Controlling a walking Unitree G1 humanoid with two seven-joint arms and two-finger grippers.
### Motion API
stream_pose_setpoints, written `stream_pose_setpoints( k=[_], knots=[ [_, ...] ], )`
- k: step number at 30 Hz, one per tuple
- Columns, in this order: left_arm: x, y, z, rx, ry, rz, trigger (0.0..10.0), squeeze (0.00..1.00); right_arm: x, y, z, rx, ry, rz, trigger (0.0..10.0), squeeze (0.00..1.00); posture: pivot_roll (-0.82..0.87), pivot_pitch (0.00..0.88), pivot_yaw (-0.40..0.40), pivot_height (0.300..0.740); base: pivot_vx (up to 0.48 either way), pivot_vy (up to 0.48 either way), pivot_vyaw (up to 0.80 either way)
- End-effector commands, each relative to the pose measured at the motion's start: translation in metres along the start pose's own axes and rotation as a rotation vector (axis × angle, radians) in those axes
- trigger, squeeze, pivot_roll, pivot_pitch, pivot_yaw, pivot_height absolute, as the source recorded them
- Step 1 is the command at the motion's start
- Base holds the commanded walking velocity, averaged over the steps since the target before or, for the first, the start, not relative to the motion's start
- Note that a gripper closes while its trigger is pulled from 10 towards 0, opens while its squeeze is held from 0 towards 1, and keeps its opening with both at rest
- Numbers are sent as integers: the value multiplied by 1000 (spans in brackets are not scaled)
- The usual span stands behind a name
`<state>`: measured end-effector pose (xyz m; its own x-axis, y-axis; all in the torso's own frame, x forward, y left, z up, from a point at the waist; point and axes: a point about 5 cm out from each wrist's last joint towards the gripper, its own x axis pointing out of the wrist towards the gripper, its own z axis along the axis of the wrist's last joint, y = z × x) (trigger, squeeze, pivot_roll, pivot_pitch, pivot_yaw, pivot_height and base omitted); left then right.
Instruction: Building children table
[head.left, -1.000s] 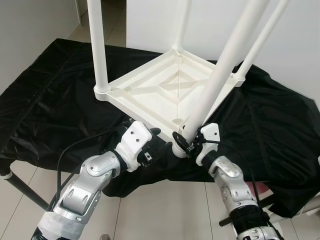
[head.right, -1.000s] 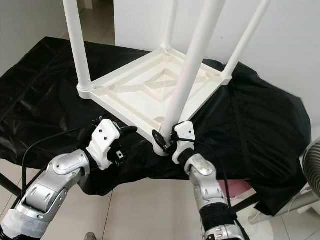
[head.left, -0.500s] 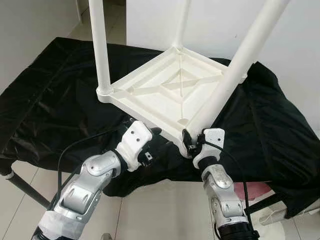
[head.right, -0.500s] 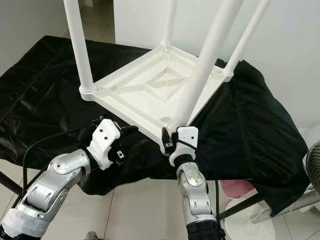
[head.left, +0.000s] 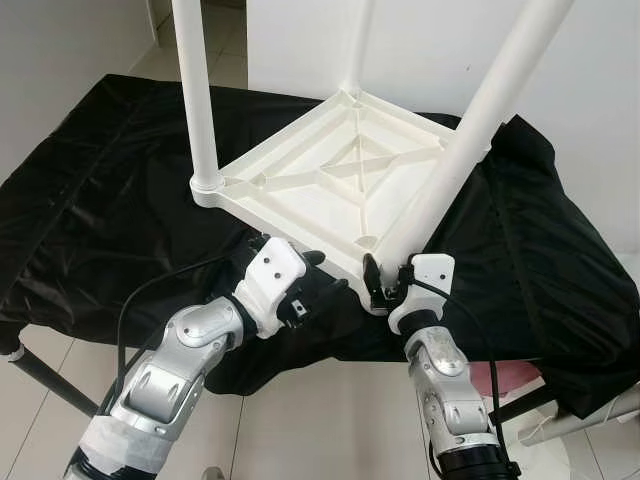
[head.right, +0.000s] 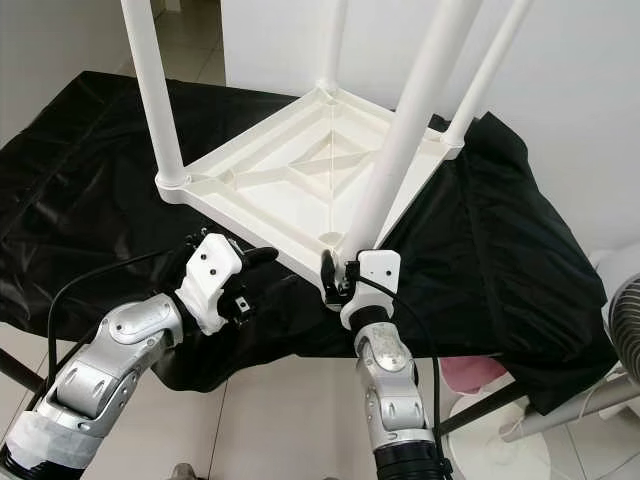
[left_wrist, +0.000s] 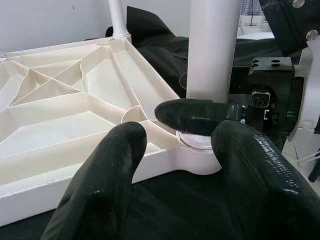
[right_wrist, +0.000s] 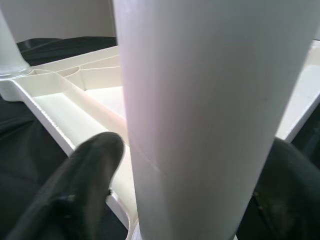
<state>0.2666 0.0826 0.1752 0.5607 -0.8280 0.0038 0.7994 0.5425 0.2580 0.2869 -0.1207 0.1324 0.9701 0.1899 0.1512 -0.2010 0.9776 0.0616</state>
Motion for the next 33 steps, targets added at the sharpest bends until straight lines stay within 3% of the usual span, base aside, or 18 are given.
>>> stream_pose_setpoints(
  k=[1, 3, 4, 5, 11, 14, 22, 27, 28, 30, 31, 33],
  knots=[
    [3, -5, -2, -3, 4, -73, 10000, 0, -2, -4, 0, -1, 8, 44, 10000, 1000, 20, 45, -103, 740, 0, 0, 0],
    [3, -6, -3, -3, 4, -73, 10000, 0, -1, -7, 0, -5, 8, 80, 10000, 1000, 21, 45, -105, 740, 0, 0, 0],
    [3, -6, -3, -3, 4, -71, 10000, 0, 0, -12, 0, 9, 21, 127, 10000, 129, 25, 42, -109, 740, 0, 0, 0],
    [3, -6, -3, -2, 3, -69, 10000, 0, 2, -18, 1, 7, 29, 176, 10000, 0, 29, 41, -113, 740, 0, 0, 0],
    [2, -6, -3, 1, 2, -64, 10000, 0, 4, -26, -1, 7, 71, 348, 10000, 0, 36, 33, -117, 740, 0, 0, 0],
    [3, -4, -2, 6, 2, -57, 10000, 0, 11, -34, -5, -38, 119, 464, 10000, 0, 44, 22, -118, 740, 0, 0, 0],
    [3, -3, -2, 12, -1, -57, 10000, 0, 28, -35, -11, -85, 164, 538, 10000, 0, 48, 9, -109, 740, 0, 0, 0],
    [4, -3, -1, 20, -2, -61, 10000, 0, 35, -31, -11, -65, 167, 576, 10000, 0, 48, 9, -109, 740, 0, 0, 0],
    [4, -3, -1, 19, -2, -61, 10000, 0, 36, -31, -12, -66, 168, 583, 5922, 0, 48, 9, -109, 740, 0, 0, 0],
    [4, -3, -1, 18, -3, -61, 10000, 0, 36, -31, -13, -67, 168, 589, 5922, 0, 54, 4, -109, 740, 0, 0, 0],
    [4, -3, -1, 19, -3, -61, 10000, 0, 35, -31, -14, -65, 173, 599, 0, 0, 54, 4, -109, 740, 0, 0, 0],
    [4, -3, -1, 21, -2, -61, 10000, 0, 33, -34, -17, -58, 182, 610, 0, 0, 54, 3, -110, 740, 0, 0, 0]
  ],
)
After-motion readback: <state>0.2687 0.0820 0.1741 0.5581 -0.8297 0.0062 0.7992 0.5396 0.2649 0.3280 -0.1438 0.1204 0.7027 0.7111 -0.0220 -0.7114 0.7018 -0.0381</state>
